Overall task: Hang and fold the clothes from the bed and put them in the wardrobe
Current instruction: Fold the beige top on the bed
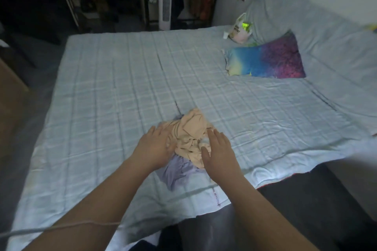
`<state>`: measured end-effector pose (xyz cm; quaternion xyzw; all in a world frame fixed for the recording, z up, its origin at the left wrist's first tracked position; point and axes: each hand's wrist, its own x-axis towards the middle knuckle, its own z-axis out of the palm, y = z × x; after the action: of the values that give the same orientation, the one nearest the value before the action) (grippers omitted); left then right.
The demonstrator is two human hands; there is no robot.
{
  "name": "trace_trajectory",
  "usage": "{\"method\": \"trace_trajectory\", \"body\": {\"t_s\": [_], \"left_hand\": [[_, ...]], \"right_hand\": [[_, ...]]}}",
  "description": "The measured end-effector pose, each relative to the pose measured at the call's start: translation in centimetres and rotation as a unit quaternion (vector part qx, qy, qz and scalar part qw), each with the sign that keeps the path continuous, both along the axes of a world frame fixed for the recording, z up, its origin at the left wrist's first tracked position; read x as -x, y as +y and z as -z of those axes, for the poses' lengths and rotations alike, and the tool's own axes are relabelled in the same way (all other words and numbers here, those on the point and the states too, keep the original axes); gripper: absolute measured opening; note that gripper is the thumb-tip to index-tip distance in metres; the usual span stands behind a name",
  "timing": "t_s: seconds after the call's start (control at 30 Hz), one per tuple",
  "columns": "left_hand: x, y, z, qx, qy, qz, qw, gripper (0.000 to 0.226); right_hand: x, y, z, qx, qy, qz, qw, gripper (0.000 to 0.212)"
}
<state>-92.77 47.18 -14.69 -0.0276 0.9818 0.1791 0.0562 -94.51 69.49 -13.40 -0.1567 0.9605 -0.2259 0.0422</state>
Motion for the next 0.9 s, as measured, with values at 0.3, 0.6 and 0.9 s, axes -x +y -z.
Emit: {"method": "trace_trajectory", "body": {"t_s": [0.3, 0.6, 0.9], "left_hand": [[12.7, -0.7, 9.3, -0.049, -0.107, -0.008, 0.993, 0.059], [18.4, 3.7, 23.2, -0.111, -0.171, -0.052, 0.978, 0.033], [21.0, 6.7, 32.5, -0.003, -0.221, -0.030, 0.975, 0.049]], "right_hand": [[13.1, 0.6, 9.3, -0.023, -0.121, 0.018, 0.992, 0.061], [19.9, 1.4, 24.0, -0.055, -0.273, -0.006, 0.960, 0.054], [23.8, 0.1, 33.1, -0.201, -0.291, -0.120, 0.928, 0.062]]}}
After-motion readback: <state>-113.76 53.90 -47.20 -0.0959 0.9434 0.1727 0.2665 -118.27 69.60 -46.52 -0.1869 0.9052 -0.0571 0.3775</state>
